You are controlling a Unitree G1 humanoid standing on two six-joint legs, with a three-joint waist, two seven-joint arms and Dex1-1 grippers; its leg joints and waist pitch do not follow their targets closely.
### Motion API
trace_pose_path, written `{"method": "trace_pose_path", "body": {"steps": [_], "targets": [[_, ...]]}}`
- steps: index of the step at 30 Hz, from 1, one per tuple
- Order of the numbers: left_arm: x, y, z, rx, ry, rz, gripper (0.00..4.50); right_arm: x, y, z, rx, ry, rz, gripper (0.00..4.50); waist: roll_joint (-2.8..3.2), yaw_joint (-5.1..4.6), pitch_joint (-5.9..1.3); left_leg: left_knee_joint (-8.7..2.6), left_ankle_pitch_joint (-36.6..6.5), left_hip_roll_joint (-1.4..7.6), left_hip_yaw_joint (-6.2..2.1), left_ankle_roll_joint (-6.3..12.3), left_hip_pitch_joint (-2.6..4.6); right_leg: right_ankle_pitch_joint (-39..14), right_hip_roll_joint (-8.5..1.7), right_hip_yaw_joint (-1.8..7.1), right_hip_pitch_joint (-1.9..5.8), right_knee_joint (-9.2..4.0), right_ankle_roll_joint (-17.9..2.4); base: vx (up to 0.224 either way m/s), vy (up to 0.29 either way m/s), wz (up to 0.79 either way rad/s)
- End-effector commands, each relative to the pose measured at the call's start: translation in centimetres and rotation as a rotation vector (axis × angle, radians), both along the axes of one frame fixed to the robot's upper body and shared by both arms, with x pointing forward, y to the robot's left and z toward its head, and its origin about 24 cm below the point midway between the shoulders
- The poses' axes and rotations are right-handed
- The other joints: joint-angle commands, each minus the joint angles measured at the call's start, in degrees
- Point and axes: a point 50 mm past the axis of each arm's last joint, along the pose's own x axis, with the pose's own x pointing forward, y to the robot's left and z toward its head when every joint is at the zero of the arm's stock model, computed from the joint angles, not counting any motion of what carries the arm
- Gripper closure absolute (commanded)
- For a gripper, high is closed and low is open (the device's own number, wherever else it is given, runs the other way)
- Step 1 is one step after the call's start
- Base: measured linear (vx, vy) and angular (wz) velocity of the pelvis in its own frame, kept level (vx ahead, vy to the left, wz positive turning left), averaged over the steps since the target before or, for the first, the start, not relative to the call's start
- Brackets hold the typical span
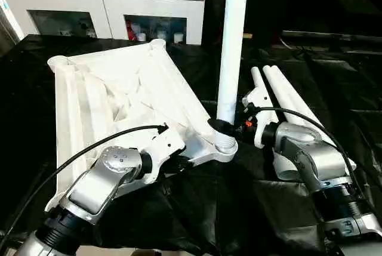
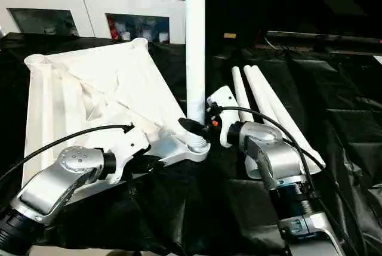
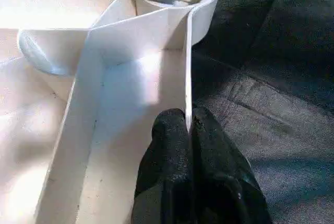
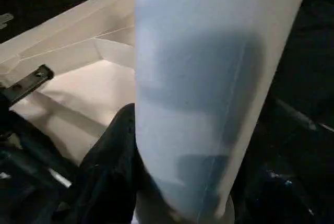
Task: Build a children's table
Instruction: Insert table leg to table base
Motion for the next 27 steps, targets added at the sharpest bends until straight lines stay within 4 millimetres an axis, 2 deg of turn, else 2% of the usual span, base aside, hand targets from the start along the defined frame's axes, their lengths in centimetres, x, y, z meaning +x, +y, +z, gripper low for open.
{"method": "trace_pose_path", "body": {"steps": [1, 12, 19, 27], "targets": [[0.3, 0.0, 0.5, -0.052, -0.017, 0.011, 4.50, -0.1, -0.1, 0.3, -0.008, -0.006, 0.024, 2.59, -0.66, 0.27, -3.80, -4.19, -13.86, 2.44, -0.70, -0.02, 0.96, -16.61, -3.48, 2.19, 2.21, -4.77, -10.04, 0.000, 0.000, 0.00], [0.5, -0.3, 0.6, -0.081, -0.017, -0.001, 4.50, -0.4, -0.4, -0.7, -0.031, 0.019, 0.049, 2.59, -0.60, 0.26, -3.76, -4.21, -15.06, 2.42, -0.76, -0.18, 1.04, -18.28, -3.52, 2.19, 2.12, -5.00, -10.01, 0.000, 0.000, 0.00], [0.7, -0.5, 0.8, -0.112, -0.016, -0.002, 4.50, 0.5, -0.1, -1.4, -0.009, 0.025, 0.000, 2.59, -0.47, 0.10, -3.75, -4.24, -15.76, 2.36, -0.78, -0.27, 1.04, -18.26, -3.48, 2.11, 2.06, -5.01, -10.70, 0.000, 0.000, 0.00], [1.1, -0.4, 0.4, -0.102, -0.022, 0.035, 4.50, 0.4, -0.1, -2.5, 0.061, 0.058, -0.023, 2.59, -0.82, 0.14, -3.71, -4.27, -16.25, 2.44, -0.79, -0.03, 1.13, -20.37, -3.66, 2.12, 2.03, -5.17, -10.05, 0.000, 0.000, 0.00]]}}
